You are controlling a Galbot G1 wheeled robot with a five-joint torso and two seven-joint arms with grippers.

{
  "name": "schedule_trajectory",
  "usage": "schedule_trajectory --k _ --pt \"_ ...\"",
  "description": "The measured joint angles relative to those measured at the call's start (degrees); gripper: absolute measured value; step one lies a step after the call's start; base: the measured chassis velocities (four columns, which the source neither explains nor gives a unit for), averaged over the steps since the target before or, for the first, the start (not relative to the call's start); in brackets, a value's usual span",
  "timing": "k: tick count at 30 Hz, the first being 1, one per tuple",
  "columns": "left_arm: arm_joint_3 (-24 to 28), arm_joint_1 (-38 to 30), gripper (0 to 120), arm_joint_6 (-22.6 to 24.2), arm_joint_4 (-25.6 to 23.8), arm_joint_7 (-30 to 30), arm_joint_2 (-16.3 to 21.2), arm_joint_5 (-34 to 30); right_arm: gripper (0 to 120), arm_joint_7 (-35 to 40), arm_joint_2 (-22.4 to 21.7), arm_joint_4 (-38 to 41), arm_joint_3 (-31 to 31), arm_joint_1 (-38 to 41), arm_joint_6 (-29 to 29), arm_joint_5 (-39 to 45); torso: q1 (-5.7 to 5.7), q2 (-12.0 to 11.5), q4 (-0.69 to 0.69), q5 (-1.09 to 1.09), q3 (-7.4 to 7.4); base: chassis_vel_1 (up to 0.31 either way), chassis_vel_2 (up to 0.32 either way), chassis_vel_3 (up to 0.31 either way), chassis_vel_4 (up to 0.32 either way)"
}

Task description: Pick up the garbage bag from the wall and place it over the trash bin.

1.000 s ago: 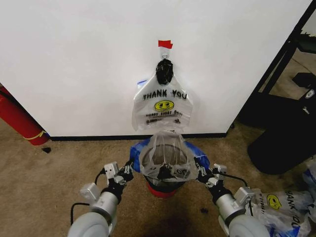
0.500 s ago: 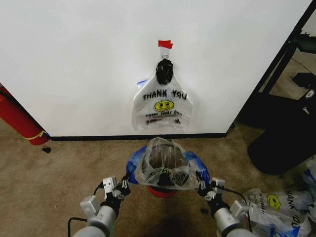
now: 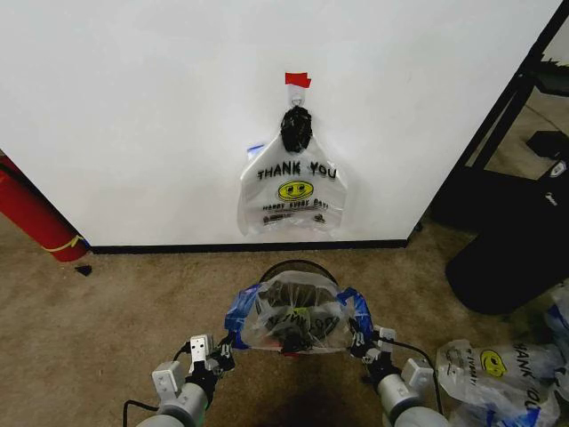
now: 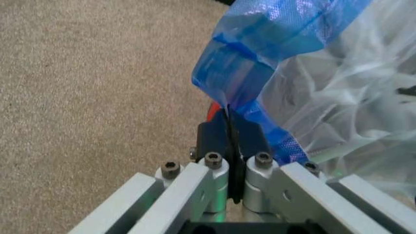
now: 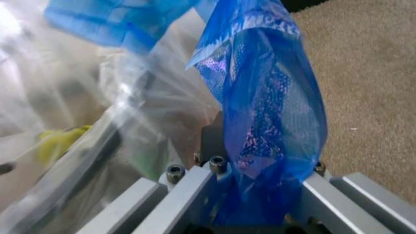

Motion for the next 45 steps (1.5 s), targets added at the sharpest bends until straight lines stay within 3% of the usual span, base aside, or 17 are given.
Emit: schedule_trajectory --k 13,31,36,45 --pt "4.91 -5.93 0 1.34 5.08 0.05 -1.07 1.86 0 1.75 -0.24 -7.56 -2.85 8.32 -3.85 0.38 0.00 0.00 0.00 0.00 0.00 0.000 0.000 0.000 0.000" --pt "6.41 -8.01 0 0.42 9.58 0.13 -5.16 6.73 0 1.50 0.42 -13.26 -3.33 12.35 -3.38 -1.08 0.00 0.00 0.00 0.01 0.00 0.000 0.000 0.000 0.000" --pt "5.88 -6.37 0 0.10 8.75 0.22 -5.45 7.55 0 0.74 0.55 -13.11 -3.17 11.65 -2.53 -2.01 0.00 0.00 0.01 0.01 0.00 0.000 0.000 0.000 0.000" --pt "3.43 0.75 33 0.52 0.66 0.88 -3.42 11.68 32 -1.24 -2.08 -6.92 -0.59 5.39 1.38 -7.22 0.00 0.00 0.00 0.00 -0.01 0.000 0.000 0.000 0.000"
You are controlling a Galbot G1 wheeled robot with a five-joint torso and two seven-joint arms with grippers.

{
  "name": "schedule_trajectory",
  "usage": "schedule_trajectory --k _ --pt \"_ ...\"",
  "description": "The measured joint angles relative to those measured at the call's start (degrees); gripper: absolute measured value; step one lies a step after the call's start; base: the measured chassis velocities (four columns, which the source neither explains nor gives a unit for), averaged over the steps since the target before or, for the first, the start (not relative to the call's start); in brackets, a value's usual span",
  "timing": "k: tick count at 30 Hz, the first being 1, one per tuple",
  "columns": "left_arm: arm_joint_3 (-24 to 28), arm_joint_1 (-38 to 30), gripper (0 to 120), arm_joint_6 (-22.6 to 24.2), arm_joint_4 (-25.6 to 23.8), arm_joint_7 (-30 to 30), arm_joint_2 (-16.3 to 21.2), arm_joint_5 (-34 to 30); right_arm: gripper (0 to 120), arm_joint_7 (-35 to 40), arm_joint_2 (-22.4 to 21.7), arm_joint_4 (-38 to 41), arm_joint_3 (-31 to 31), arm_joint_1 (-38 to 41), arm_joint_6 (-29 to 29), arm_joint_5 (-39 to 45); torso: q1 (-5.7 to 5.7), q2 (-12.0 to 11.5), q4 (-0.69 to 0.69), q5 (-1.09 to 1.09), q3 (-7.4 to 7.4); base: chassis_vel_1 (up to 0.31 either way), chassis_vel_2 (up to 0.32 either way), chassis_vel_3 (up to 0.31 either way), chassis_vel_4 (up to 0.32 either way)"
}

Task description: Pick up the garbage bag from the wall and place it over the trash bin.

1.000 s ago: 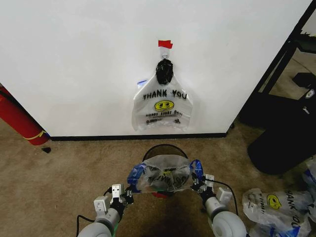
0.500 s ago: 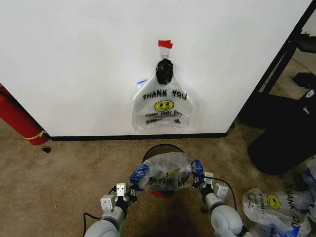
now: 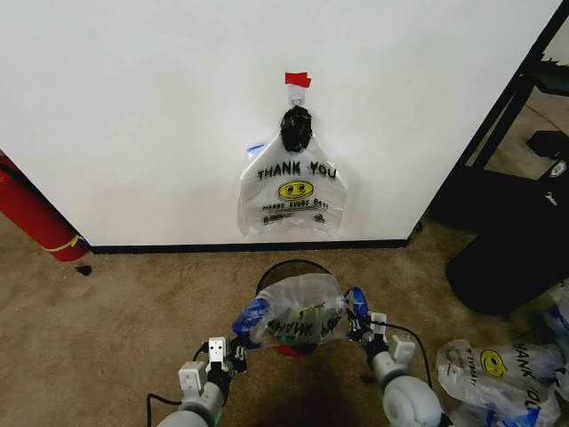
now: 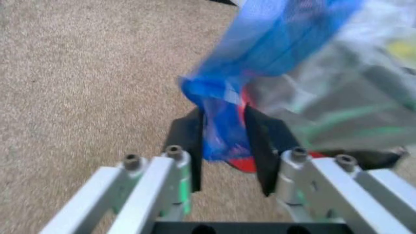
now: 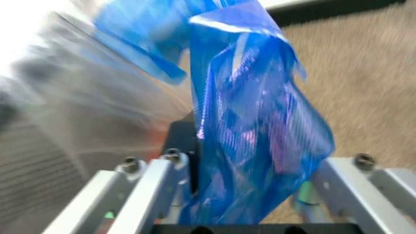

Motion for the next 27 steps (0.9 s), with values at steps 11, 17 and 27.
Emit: schedule_trajectory --k 11,17,27 --pt "-2.40 10.19 71 -1.59 -9.61 -0.02 0.46 5.29 72 -3.72 -1.58 4.08 3.43 -9.63 10.39 -11.87 0.00 0.00 0.00 0.01 0.00 0.000 0.000 0.000 0.000" --pt "-3.09 13.10 95 -4.43 -13.61 -0.05 0.95 9.25 95 -5.97 -0.91 2.52 7.53 -14.58 20.48 -16.98 0.00 0.00 0.00 0.01 0.00 0.000 0.000 0.000 0.000" --pt "-5.50 9.13 100 -7.86 -16.64 2.78 4.13 11.52 100 -8.99 1.95 3.25 13.88 -18.17 34.09 -20.29 0.00 0.00 0.00 0.00 0.00 0.000 0.000 0.000 0.000"
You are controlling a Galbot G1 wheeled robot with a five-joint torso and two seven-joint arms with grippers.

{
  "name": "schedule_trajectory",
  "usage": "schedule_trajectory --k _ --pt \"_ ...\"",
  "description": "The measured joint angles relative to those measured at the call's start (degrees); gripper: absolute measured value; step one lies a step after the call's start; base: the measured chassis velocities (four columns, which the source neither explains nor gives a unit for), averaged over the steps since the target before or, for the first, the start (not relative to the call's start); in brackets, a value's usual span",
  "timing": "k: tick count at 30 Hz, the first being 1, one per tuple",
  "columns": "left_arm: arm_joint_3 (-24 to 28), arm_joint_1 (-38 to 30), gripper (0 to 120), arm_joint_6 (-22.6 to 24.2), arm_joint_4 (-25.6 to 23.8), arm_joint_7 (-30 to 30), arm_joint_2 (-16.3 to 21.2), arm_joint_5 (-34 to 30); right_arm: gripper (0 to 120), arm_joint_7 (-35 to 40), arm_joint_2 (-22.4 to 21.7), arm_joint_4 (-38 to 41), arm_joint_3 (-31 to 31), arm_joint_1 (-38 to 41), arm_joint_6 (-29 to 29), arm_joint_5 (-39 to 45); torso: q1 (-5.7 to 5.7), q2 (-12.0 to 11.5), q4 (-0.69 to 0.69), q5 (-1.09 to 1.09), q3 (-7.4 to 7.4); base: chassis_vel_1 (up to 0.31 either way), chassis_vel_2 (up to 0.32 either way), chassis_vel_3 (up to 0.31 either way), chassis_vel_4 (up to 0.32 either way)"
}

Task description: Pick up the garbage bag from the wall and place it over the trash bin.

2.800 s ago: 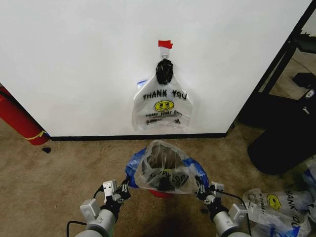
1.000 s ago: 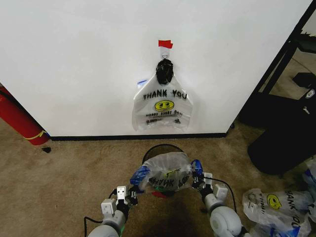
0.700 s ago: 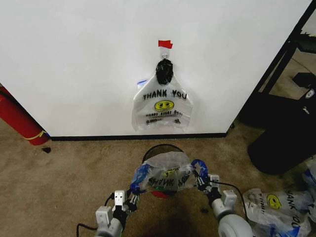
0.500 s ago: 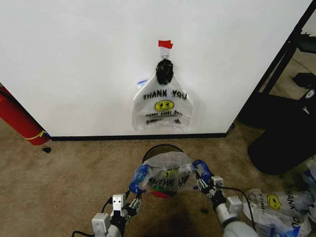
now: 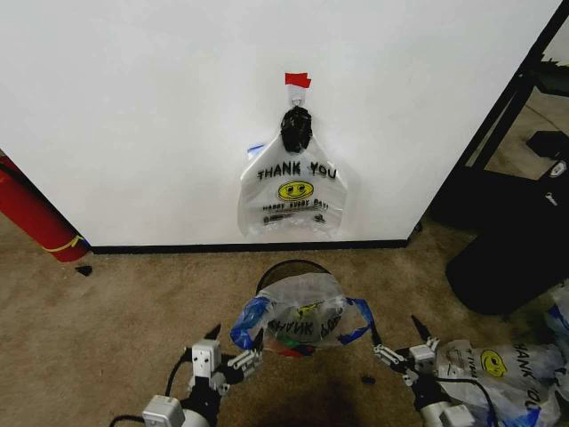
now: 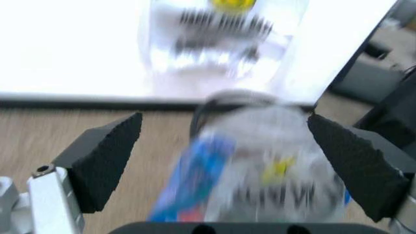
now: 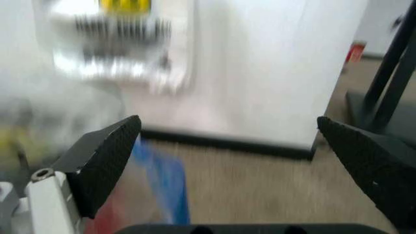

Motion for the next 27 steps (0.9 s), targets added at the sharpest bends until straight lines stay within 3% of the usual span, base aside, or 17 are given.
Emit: schedule_trajectory --k 2,3,4,5,7,11,13,14,16,20,27 --pt "-2.42 -2.67 100 0.80 -0.45 1.96 2.01 -2.41 100 -0.46 0.38 2.96 0.87 -1.17 1.64 1.14 0.00 0.00 -0.06 -0.02 0.01 0.000 0.000 0.000 0.000" --pt "-3.84 -3.31 100 1.18 -0.56 2.84 2.76 -3.55 100 -0.86 0.15 4.13 0.89 -1.05 1.86 1.77 0.00 0.00 -0.01 0.00 0.01 0.000 0.000 0.000 0.000" --pt "-4.56 -5.35 100 2.37 -0.26 3.88 4.46 -5.98 100 -1.52 0.24 5.55 1.35 -1.33 2.38 2.36 0.00 0.00 0.14 0.03 0.00 0.000 0.000 0.000 0.000" --pt "-4.23 -8.06 100 3.45 0.80 4.72 6.38 -8.09 100 -2.64 0.56 7.27 2.32 -2.38 3.20 3.30 0.00 0.00 0.05 0.02 0.00 0.000 0.000 0.000 0.000" --pt "-3.21 -11.70 100 4.43 2.38 5.70 8.56 -10.24 100 -3.40 1.03 8.72 3.49 -3.39 3.91 3.94 0.00 0.00 0.03 -0.04 0.01 0.000 0.000 0.000 0.000" --pt "6.44 -30.44 100 7.37 10.51 9.47 14.81 -16.70 100 -2.68 5.10 15.17 7.45 -7.14 5.26 3.94 0.01 0.00 -0.02 0.00 0.01 0.000 0.000 0.000 0.000" --pt "11.09 -37.71 100 7.86 13.73 10.20 14.99 -17.71 100 -2.54 6.40 17.50 8.55 -8.72 5.56 3.74 0.01 -0.01 -0.02 -0.03 0.01 0.000 0.000 0.000 0.000" --pt "11.09 -37.71 100 7.86 13.73 10.20 14.99 -17.71 100 -2.54 6.40 17.50 8.55 -8.72 5.56 3.74 0.01 -0.01 -0.02 -0.03 0.01 0.000 0.000 0.000 0.000" --pt "18.27 -48.28 100 9.11 19.03 11.06 13.46 -18.57 100 -2.40 8.13 21.34 9.49 -11.71 6.06 3.01 0.02 -0.01 -0.02 -0.01 0.01 0.000 0.000 0.000 0.000" --pt "28.77 -60.73 100 13.91 25.61 14.88 10.68 -20.28 100 -1.72 10.24 25.67 9.59 -15.55 6.53 1.38 0.01 -0.01 -0.03 -0.03 0.01 0.000 0.000 0.000 0.000" --pt "35.95 -72.30 100 22.52 34.09 21.35 7.77 -23.03 100 -1.25 11.52 31.35 8.10 -20.67 5.49 2.11 0.01 -0.01 0.01 -0.01 0.01 0.000 0.000 0.000 0.000"
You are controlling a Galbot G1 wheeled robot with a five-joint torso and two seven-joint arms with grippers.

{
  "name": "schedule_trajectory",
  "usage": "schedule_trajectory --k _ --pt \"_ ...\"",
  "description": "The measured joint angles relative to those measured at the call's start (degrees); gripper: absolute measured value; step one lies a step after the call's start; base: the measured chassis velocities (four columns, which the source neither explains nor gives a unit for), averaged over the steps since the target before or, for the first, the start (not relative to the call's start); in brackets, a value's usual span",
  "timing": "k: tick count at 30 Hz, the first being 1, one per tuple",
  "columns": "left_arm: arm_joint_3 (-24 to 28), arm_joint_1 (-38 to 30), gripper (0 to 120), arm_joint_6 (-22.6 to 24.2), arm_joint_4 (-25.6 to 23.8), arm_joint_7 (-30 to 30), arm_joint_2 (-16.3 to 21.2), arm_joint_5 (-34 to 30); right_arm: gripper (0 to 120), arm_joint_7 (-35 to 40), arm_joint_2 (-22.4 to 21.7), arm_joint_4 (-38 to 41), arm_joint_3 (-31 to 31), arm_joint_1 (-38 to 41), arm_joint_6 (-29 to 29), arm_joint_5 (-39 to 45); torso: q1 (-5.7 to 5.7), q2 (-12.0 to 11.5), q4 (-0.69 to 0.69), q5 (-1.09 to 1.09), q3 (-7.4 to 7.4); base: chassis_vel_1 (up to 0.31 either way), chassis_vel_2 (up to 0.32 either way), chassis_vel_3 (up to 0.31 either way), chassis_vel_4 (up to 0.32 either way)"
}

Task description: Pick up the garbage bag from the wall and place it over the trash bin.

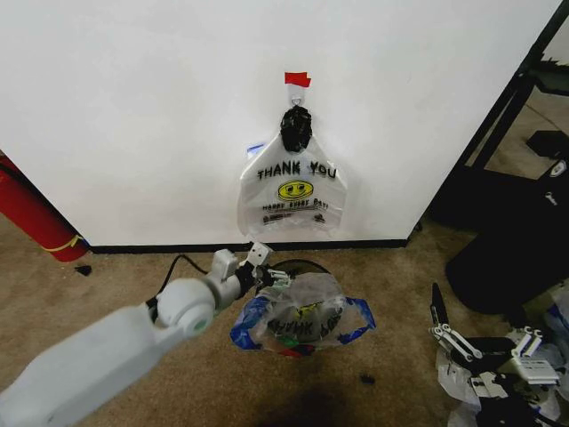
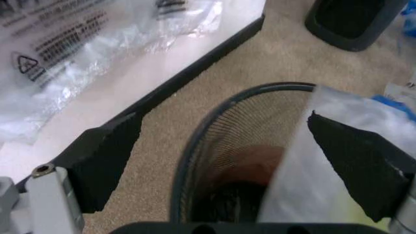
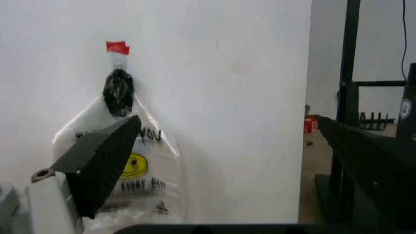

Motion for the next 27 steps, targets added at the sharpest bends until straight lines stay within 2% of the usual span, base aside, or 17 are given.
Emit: schedule_trajectory --k 2,6,12,14,17,18,22,27 --pt "0.44 -0.99 100 0.33 1.10 0.21 -0.65 -0.58 100 -0.09 0.01 0.49 0.00 -0.30 -0.02 0.04 0.00 0.00 0.00 0.00 0.00 0.000 0.000 0.000 0.000" --pt "2.53 -6.66 94 1.32 8.38 2.02 -3.66 -3.92 100 -0.15 -0.52 2.20 0.73 -0.58 -1.26 1.03 0.00 0.00 -0.02 0.01 0.00 0.000 0.000 0.000 0.000" --pt "3.76 -9.24 84 3.27 13.57 7.18 -4.30 -8.20 100 -0.14 -1.47 2.68 2.36 0.20 -3.03 3.10 0.00 0.00 -0.01 0.01 0.00 0.000 0.000 0.000 0.000" --pt "3.84 -9.65 77 3.74 15.08 9.56 -4.44 -8.63 100 -0.14 -1.62 2.87 2.83 0.90 -3.94 3.74 -0.01 0.00 0.00 0.01 0.00 0.000 0.000 0.000 0.000" --pt "4.66 -10.16 65 3.49 17.09 14.09 -4.28 -7.66 100 -0.08 -1.95 3.07 3.16 1.66 -6.46 4.93 -0.01 0.00 -0.01 0.01 0.00 0.000 0.000 0.000 0.000" --pt "4.66 -10.16 65 3.49 17.09 14.09 -4.28 -7.66 100 -0.08 -1.95 3.07 3.16 1.66 -6.46 4.93 -0.01 0.00 -0.01 0.01 0.00 0.000 0.000 0.000 0.000" --pt "5.26 -9.65 46 2.67 17.80 18.25 -3.81 -5.33 100 0.20 -2.02 3.07 3.28 2.50 -8.35 5.40 -0.01 0.00 -0.01 0.01 -0.01 0.000 0.000 0.000 0.000" --pt "5.92 -9.22 37 1.82 19.10 19.86 -4.09 -2.69 100 0.41 -1.98 3.05 3.04 2.78 -9.37 5.76 -0.01 0.01 -0.01 0.01 -0.01 0.000 0.000 0.000 0.000"
